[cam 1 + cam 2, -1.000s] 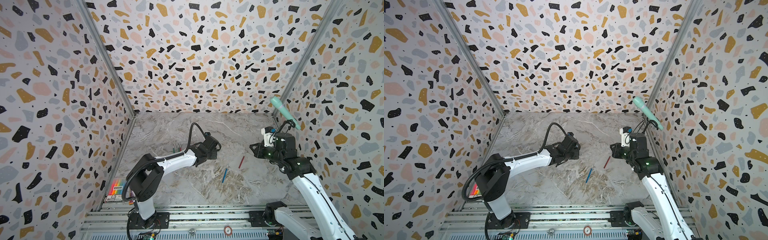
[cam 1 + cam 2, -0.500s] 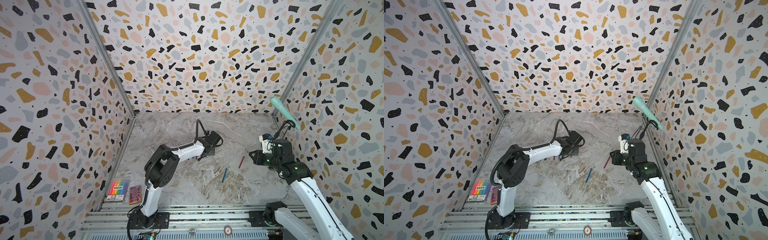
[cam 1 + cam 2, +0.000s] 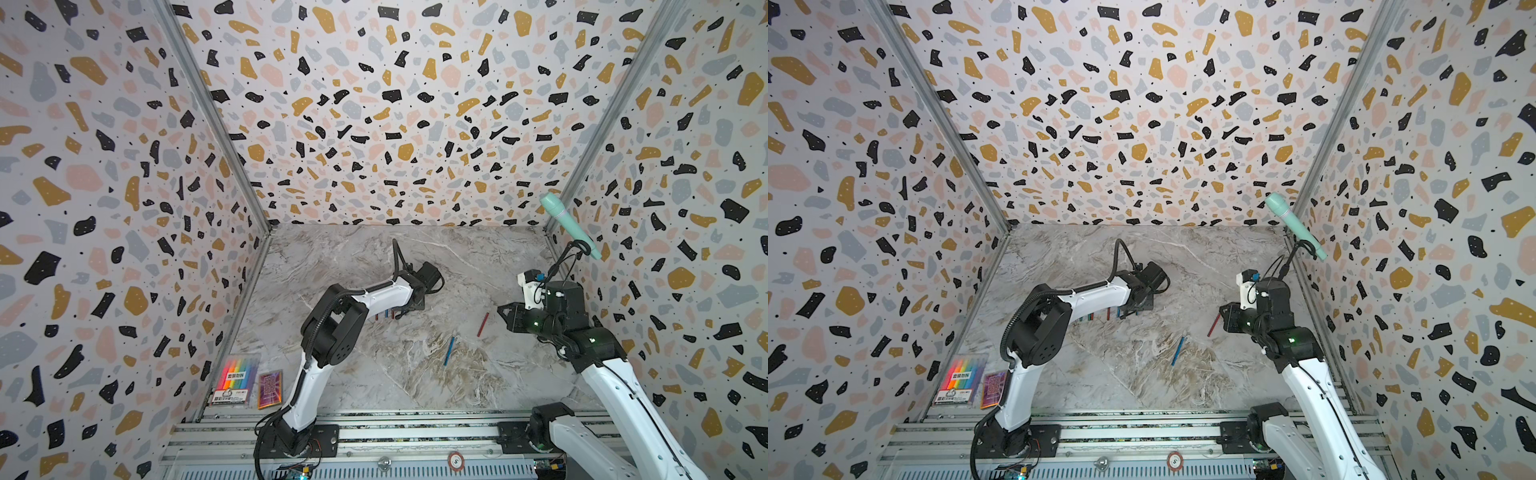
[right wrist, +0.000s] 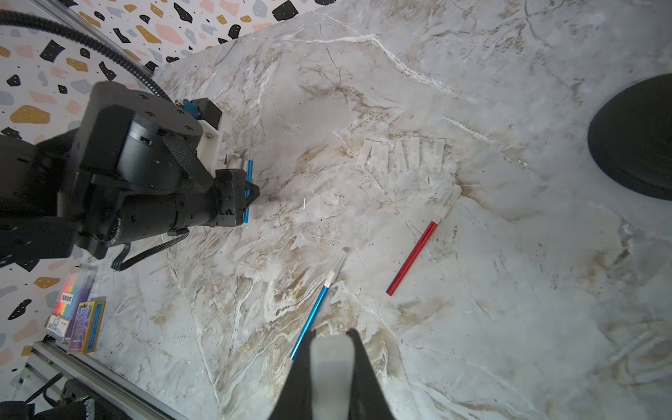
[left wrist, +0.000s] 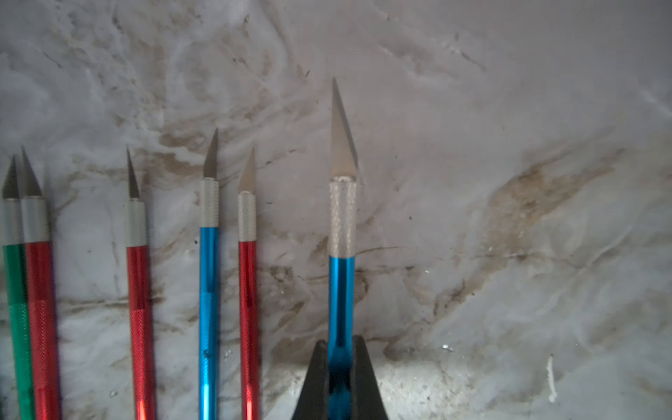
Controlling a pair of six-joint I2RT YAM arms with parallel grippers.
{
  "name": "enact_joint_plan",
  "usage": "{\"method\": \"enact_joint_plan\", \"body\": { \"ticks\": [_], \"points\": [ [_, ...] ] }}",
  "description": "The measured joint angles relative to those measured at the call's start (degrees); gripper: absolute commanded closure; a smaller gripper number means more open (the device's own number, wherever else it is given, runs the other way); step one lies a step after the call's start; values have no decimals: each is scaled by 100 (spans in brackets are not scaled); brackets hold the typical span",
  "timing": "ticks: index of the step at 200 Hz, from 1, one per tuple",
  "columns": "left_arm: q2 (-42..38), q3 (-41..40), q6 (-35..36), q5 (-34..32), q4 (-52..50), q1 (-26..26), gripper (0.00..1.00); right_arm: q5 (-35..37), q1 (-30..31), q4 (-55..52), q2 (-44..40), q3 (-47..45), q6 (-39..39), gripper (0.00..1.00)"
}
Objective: Remove protective caps from carving knives
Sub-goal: Place the carving knife at the center of the board.
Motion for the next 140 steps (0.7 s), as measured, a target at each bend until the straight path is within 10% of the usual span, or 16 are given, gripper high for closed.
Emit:
{"method": "enact_joint_plan", "body": {
  "ticks": [140],
  "points": [
    [109, 28, -42, 37, -70, 57, 96, 0, 70, 74, -39, -33, 2, 100]
  ]
}}
